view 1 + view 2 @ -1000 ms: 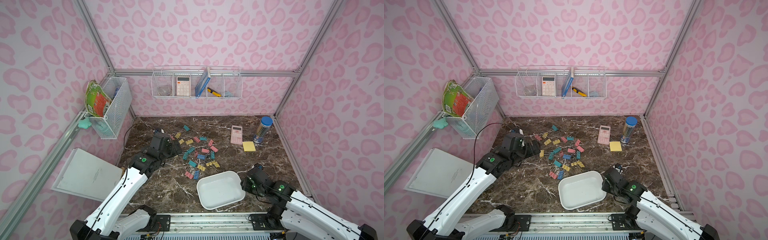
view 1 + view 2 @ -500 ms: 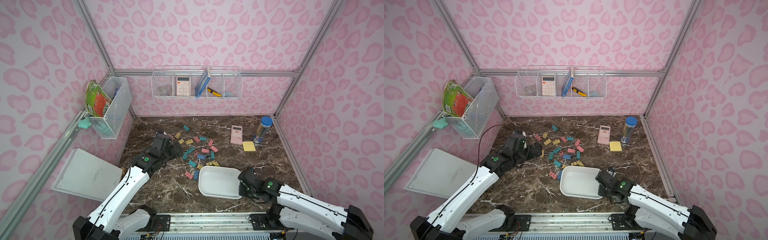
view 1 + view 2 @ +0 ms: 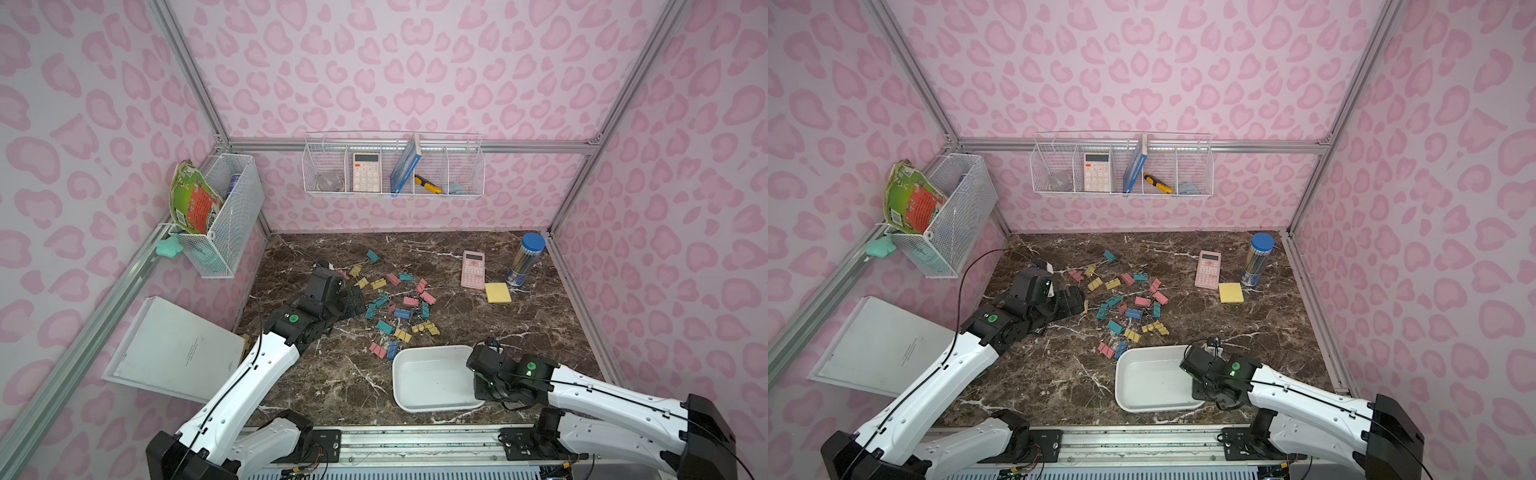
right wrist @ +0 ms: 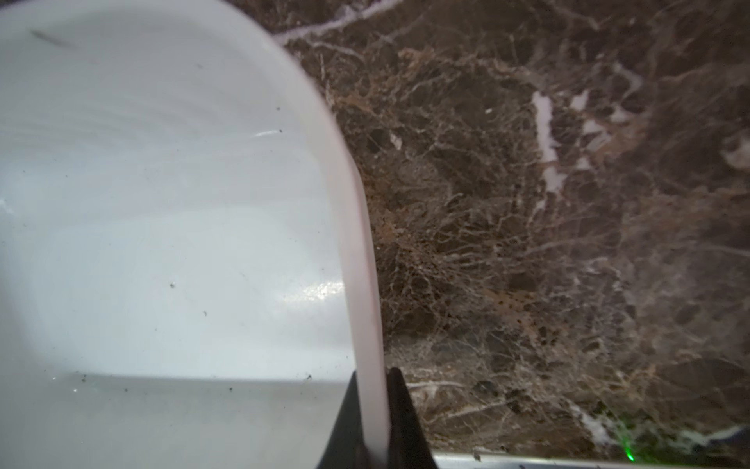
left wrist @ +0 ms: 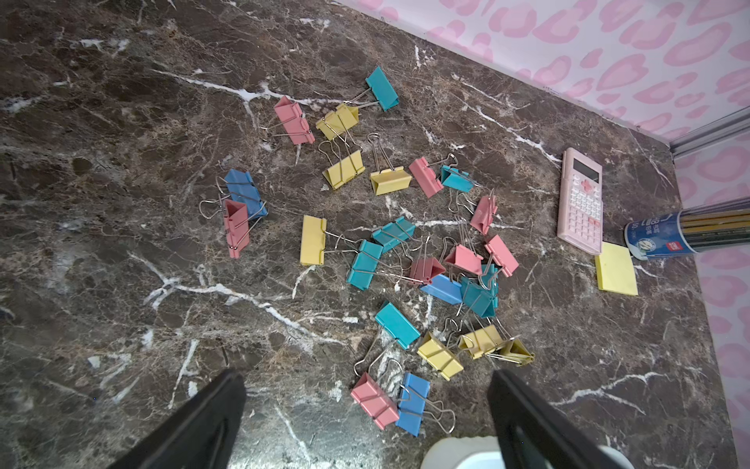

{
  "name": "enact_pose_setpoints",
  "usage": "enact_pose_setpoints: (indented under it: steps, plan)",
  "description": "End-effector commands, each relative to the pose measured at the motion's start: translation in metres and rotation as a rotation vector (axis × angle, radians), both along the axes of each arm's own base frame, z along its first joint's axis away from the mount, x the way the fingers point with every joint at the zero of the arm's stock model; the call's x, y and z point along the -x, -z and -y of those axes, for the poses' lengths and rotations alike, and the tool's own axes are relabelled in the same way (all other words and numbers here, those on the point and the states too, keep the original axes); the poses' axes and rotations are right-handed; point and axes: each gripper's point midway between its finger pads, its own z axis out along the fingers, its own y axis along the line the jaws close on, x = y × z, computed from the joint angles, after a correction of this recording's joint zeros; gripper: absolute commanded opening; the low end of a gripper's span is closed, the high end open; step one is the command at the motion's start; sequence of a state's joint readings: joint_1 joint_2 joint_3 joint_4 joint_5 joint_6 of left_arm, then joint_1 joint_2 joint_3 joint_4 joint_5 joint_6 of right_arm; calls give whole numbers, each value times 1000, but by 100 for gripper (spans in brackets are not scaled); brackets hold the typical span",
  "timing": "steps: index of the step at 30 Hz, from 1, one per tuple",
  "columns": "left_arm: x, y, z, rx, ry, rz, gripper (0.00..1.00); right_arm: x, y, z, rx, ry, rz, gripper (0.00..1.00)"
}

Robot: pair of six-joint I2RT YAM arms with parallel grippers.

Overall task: Put the binder clips in the storage box
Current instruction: Adjust the storage box at the center of the board, then pick up the binder clip at the center of the board.

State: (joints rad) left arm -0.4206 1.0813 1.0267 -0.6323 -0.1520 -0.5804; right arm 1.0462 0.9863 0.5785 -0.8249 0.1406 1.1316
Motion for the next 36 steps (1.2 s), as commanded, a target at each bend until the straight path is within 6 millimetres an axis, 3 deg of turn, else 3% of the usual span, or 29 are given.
enact_pose_setpoints:
  steps: [1,3,7,9,12,14,17,22,26,29,32,36]
  plan:
    - [-2,-5,-2,-14,-3,24,98,8,2,13,40,4,-23,11]
    - [-2,-5,-5,-24,-11,27,98,10,1,17,35,13,-24,13]
    - [-1,-14,-13,-46,-38,54,98,-2,-21,21,31,39,60,48]
    - [3,-23,-16,-58,-31,74,98,-25,-50,21,34,63,179,53]
    - [8,-45,-22,-100,-8,115,98,-76,-115,13,-17,118,378,53]
    - [9,-62,-25,-135,28,159,97,-113,-146,-13,-127,54,447,47]
    - [1,-73,-38,-168,17,185,96,-157,-165,-70,-317,-46,496,40]
    - [-21,-46,-70,5,-111,117,97,-190,-135,-171,-430,-199,373,38]
    - [-28,-25,-88,166,-182,55,96,-192,-98,-216,-475,-246,264,37]
    - [-24,-21,-95,119,-187,16,96,-181,-69,-233,-503,-254,185,38]
    - [-20,-19,-94,127,-185,-11,96,-169,-55,-246,-539,-271,133,41]
    - [-18,-20,-95,119,-187,-3,97,-153,-32,-249,-515,-286,71,49]
